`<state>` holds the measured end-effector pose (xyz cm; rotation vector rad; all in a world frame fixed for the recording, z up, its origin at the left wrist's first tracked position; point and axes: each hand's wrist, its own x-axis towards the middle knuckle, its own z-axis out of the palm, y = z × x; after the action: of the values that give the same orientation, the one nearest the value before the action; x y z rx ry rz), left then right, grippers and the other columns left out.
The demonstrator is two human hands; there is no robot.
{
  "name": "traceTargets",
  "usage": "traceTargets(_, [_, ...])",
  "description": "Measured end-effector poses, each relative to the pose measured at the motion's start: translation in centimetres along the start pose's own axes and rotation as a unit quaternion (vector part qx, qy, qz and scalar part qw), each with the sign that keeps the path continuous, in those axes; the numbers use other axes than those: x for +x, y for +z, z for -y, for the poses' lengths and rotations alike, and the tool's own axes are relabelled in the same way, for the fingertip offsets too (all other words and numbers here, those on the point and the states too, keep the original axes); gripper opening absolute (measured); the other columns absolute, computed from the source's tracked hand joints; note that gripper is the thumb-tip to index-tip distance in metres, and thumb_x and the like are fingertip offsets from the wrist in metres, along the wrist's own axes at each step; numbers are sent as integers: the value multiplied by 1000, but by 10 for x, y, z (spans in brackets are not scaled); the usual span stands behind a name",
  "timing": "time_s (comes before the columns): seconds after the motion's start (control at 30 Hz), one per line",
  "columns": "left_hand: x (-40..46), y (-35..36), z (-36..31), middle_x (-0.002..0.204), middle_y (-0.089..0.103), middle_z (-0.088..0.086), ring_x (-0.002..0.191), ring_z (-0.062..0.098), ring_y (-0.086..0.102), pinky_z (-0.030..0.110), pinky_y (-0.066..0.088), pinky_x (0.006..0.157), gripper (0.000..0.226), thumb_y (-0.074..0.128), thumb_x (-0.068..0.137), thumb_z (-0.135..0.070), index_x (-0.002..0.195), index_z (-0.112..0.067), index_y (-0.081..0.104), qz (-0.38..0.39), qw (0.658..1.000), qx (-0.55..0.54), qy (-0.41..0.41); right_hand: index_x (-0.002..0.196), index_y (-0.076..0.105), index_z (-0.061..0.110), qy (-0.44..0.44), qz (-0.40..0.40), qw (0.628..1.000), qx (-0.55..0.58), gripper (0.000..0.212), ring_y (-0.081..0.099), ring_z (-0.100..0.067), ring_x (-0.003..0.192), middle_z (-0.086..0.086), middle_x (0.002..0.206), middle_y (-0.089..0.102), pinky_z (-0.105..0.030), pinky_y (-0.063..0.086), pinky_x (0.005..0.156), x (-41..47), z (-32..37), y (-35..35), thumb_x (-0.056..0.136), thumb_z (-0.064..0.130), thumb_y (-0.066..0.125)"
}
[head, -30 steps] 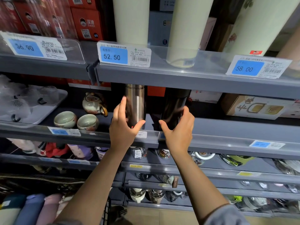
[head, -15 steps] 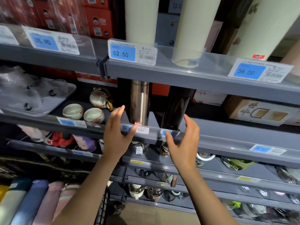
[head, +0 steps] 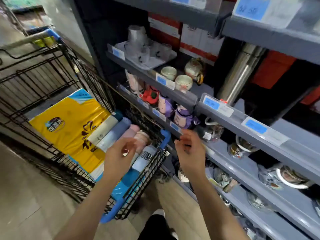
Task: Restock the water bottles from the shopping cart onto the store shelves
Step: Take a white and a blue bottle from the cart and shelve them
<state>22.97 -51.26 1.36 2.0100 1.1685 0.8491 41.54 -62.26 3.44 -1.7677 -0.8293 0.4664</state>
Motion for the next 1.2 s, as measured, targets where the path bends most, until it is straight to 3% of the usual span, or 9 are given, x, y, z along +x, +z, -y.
traceTargets(0.07, [-19, -23, 14, 73, 66, 3, 69, 21, 61, 33, 48, 60, 10, 65, 88, -23, 89, -33, 64, 6, 997, -12, -71, 111, 58, 21, 5, 79, 997, 9, 23, 59, -11, 86, 4, 94, 63, -21, 48, 74, -10, 7, 24, 89, 15, 65])
traceTargets(0.17, [-37, -48, 34, 75, 66, 6, 73, 21, 63, 18, 47, 59, 16, 67, 87, -17, 85, -33, 63, -8, 992, -33, -125, 104, 58, 24, 12, 200, 980, -13, 18, 58, -11, 85, 6, 92, 61, -12, 44, 71, -19, 15, 54, 89, 18, 65])
traceTargets(0.3, [-38, -69, 55, 72, 67, -2, 68, 8, 61, 16, 44, 60, 21, 69, 85, -15, 80, -34, 62, -36, 988, -25, -151, 109, 58, 25, 18, 264, 961, -77, 19, 56, -9, 90, 6, 99, 60, -23, 46, 81, -23, 12, 83, 91, 29, 62])
traceTargets(0.47, [-21, -95, 91, 73, 67, -8, 73, 4, 62, 17, 45, 63, 17, 68, 86, -18, 84, -34, 63, -30, 986, -17, -161, 113, 59, 23, 48, 250, 960, -119, 25, 57, -14, 91, 6, 98, 58, -32, 48, 83, -20, 6, 135, 90, 30, 63])
traceTargets(0.6, [26, -121, 140, 83, 64, -15, 81, 4, 62, 25, 50, 69, 12, 67, 87, -25, 97, -28, 62, 32, 986, 10, -162, 121, 57, 19, 83, 248, 954, -143, 33, 54, -16, 102, 2, 112, 56, -32, 46, 85, -15, 2, 201, 90, 30, 63])
traceTargets(0.73, [102, -131, 201, 104, 62, -2, 88, 11, 60, 29, 48, 74, 29, 66, 88, -29, 115, -22, 59, 127, 979, 44, -153, 124, 53, 17, 144, 207, 953, -171, 37, 51, -17, 110, -2, 123, 49, -25, 40, 83, -5, -2, 266, 90, 29, 63])
traceTargets(0.9, [174, -126, 254, 128, 53, 4, 113, 22, 55, 35, 46, 86, 46, 62, 90, -35, 132, -21, 49, 192, 968, 99, -126, 131, 48, 16, 220, 170, 936, -216, 46, 46, -21, 119, -5, 133, 45, -28, 38, 87, 10, -3, 315, 89, 30, 62])
traceTargets(1.1, [215, -71, 294, 142, 43, 8, 127, 28, 44, 42, 43, 96, 70, 63, 85, -47, 143, -22, 35, 273, 943, 131, -136, 133, 45, 23, 267, 148, 922, -240, 46, 43, -14, 122, 4, 135, 42, -25, 36, 90, 14, -2, 333, 90, 32, 60])
traceTargets(1.2, [227, -44, 303, 137, 49, 9, 124, 28, 47, 41, 44, 95, 78, 68, 79, -51, 142, -18, 36, 275, 940, 140, -145, 132, 45, 24, 290, 133, 914, -252, 46, 43, -15, 122, 3, 136, 42, -25, 37, 92, 18, -8, 334, 89, 33, 60])
